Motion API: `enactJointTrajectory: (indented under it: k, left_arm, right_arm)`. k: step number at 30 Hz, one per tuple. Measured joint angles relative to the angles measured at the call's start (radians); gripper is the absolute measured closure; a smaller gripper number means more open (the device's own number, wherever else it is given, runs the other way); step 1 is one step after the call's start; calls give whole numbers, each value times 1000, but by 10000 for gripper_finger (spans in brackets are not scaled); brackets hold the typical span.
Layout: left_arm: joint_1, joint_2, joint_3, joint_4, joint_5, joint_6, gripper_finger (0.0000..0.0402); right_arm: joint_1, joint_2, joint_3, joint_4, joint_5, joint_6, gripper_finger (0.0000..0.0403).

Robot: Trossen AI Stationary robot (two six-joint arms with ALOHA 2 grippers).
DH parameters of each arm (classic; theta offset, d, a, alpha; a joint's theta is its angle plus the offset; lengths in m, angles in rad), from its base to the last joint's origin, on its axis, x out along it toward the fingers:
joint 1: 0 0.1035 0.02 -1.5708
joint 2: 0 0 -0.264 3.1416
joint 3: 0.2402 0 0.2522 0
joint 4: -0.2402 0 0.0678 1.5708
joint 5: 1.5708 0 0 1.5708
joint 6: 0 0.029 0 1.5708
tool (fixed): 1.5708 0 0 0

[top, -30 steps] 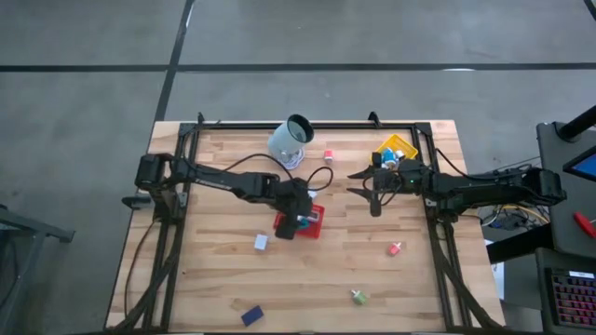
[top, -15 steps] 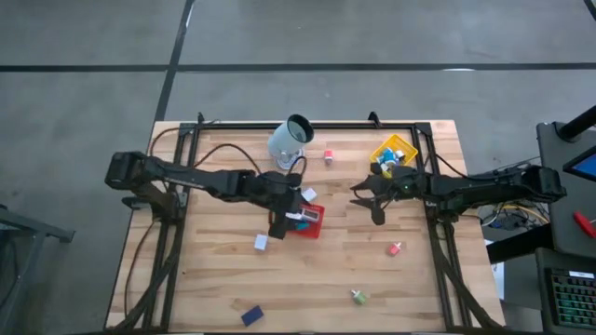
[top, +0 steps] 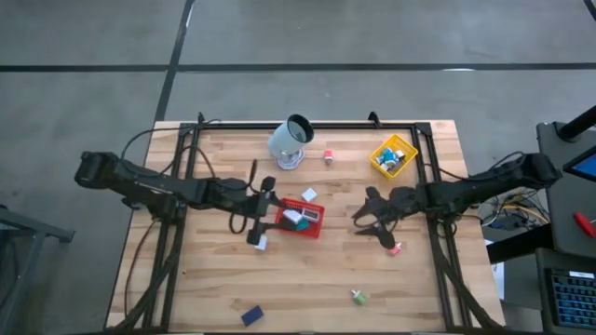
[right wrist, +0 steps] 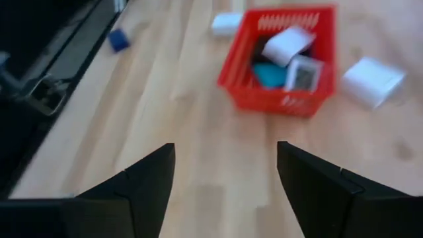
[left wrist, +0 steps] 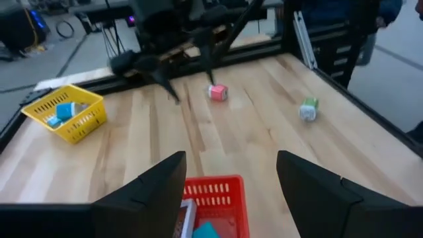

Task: Pick & Place Office items
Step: Put the green charger adapter into the yellow basket

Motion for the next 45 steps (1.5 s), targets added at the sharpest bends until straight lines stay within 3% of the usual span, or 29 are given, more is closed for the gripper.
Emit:
enactJointTrajectory:
  k: [5, 13, 28, 38, 45]
  left_arm:
    - [-37, -43, -93, 79, -45, -31, 161]
    - [-99, -54, -177, 178, -116, -51, 161]
    - [-165, -59, -226, 248, -169, -49, 161]
    - [-166, -59, -226, 248, -169, -13, 161]
    - [-166, -59, -226, 248, -169, 14, 161]
  right_arm:
    - [151, 71, 120, -212, 86, 119, 134]
    - [361, 300, 357, -469, 233, 299, 133]
    - [548, 717, 695, -690, 213, 626, 133]
    - [605, 785, 906, -810, 197, 834, 133]
    - [639, 795, 923, -849, 196, 999, 133]
